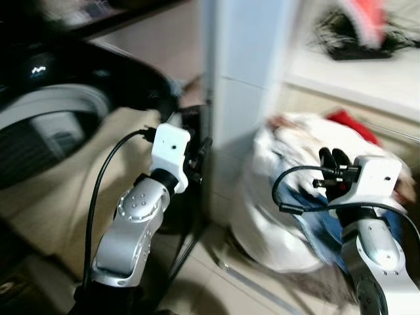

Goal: Clothes washing

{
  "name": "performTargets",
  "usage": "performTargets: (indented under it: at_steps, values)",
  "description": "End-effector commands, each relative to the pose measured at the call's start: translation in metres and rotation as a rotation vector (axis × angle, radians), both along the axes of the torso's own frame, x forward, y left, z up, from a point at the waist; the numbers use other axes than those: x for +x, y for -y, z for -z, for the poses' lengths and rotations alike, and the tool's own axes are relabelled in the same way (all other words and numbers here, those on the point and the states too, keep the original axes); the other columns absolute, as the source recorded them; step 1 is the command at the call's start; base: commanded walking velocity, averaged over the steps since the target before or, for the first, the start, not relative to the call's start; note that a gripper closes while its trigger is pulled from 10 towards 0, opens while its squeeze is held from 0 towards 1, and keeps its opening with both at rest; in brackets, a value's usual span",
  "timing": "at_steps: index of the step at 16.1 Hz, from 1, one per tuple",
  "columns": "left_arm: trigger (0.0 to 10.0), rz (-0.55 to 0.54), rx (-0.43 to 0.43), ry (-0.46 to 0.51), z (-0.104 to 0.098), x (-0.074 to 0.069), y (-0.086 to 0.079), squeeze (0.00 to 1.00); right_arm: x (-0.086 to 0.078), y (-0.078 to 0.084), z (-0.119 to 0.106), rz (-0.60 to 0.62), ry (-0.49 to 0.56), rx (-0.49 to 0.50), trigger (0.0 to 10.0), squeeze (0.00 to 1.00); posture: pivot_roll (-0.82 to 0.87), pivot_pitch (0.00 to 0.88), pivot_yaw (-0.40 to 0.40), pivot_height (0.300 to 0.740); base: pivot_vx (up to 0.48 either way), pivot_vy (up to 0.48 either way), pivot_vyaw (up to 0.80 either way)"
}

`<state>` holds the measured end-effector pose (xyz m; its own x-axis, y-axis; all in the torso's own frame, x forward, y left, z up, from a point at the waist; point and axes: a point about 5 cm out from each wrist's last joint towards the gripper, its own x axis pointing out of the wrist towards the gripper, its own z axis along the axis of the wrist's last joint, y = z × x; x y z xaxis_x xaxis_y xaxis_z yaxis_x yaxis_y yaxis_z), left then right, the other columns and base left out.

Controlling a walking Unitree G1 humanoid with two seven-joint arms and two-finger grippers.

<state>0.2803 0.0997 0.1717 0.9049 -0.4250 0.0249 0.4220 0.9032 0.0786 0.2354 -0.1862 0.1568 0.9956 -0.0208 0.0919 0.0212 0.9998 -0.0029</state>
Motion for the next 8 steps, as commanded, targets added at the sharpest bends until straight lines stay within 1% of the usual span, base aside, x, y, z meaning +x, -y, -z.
performTargets:
  at_steps: [1, 2, 3, 4, 5, 8]
  values:
    - [10.0, -0.012, 0.001, 0.018, -0.0040, -0.0016, -0.0011, 0.00, 0.0002, -0.0027, -0.0062, -0.017, 0.014, -0.004, 10.0, 0.00, -0.13, 0.002, 0.020, 0.740, 0.311, 0.000, 0.80]
    - [10.0, -0.015, -0.002, 0.017, -0.0041, -0.0017, -0.0015, 0.00, 0.0005, -0.0048, -0.0064, -0.038, 0.014, -0.016, 10.0, 0.00, -0.12, 0.000, 0.017, 0.740, 0.307, 0.000, 0.61]
    - [10.0, -0.019, -0.003, 0.017, -0.0042, -0.0017, -0.0019, 0.00, 0.0002, -0.0062, -0.0060, -0.046, 0.013, 0.021, 10.0, 0.00, -0.12, 0.000, 0.017, 0.740, 0.307, 0.000, 0.00]
    - [10.0, -0.023, -0.005, 0.019, -0.0043, -0.0019, -0.0024, 0.00, 0.0003, -0.0063, -0.0060, -0.049, 0.009, 0.022, 10.0, 0.00, -0.12, 0.000, 0.017, 0.740, 0.000, 0.000, 0.00]
    - [10.0, -0.009, -0.024, 0.000, -0.0030, -0.0031, -0.0023, 0.00, 0.0002, -0.0058, -0.0064, -0.044, 0.011, 0.015, 10.0, 0.00, -0.12, 0.001, 0.015, 0.740, 0.000, 0.000, 0.00]
    - [10.0, 0.041, -0.006, 0.006, -0.0013, -0.0060, 0.0014, 0.00, -0.0005, -0.0024, -0.0041, -0.025, -0.011, 0.017, 10.0, 0.00, -0.13, 0.006, 0.019, 0.740, 0.000, 0.000, 0.00]
